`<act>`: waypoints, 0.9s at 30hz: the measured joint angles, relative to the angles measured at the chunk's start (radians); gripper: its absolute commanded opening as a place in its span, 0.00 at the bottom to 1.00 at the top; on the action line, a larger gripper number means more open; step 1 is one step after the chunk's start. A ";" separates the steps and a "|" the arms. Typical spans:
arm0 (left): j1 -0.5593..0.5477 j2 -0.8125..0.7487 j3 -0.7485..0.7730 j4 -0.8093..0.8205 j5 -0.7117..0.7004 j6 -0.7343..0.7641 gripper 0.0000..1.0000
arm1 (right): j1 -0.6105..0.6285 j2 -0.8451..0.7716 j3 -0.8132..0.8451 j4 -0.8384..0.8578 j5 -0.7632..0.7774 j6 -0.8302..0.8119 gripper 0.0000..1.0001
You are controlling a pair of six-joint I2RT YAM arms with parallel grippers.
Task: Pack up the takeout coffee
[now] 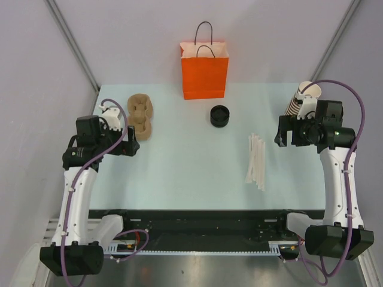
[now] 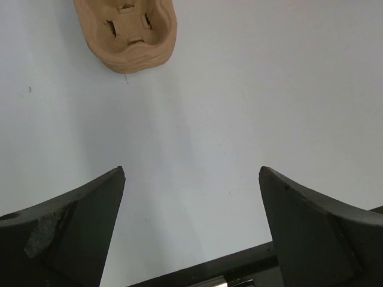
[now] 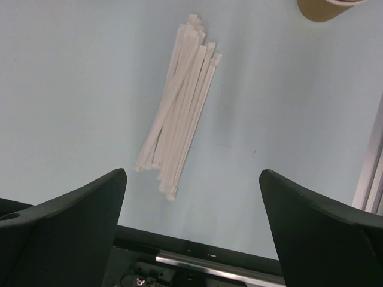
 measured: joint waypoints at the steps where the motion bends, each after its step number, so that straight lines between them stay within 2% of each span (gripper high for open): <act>1: -0.014 -0.001 0.000 0.002 -0.004 0.006 0.99 | 0.000 -0.004 0.000 0.004 0.000 -0.008 1.00; 5: -0.039 0.011 0.004 0.008 -0.005 0.026 1.00 | 0.000 -0.006 0.053 -0.001 -0.010 -0.054 1.00; 9: -0.075 0.048 0.029 0.013 -0.015 0.041 0.99 | -0.034 0.041 0.205 -0.020 -0.061 -0.084 1.00; 15: -0.146 0.122 0.105 0.037 -0.024 0.064 0.99 | -0.169 0.239 0.534 -0.076 -0.148 -0.087 1.00; 21: -0.206 0.158 0.130 0.079 -0.023 0.084 0.99 | -0.251 0.521 0.959 -0.144 -0.161 -0.101 0.99; 23: -0.212 0.163 0.130 0.085 -0.014 0.084 0.99 | -0.251 0.568 1.023 -0.153 -0.152 -0.115 0.99; 27: -0.217 0.180 0.130 0.101 0.004 0.084 0.99 | -0.243 0.625 1.076 -0.178 -0.134 -0.141 0.91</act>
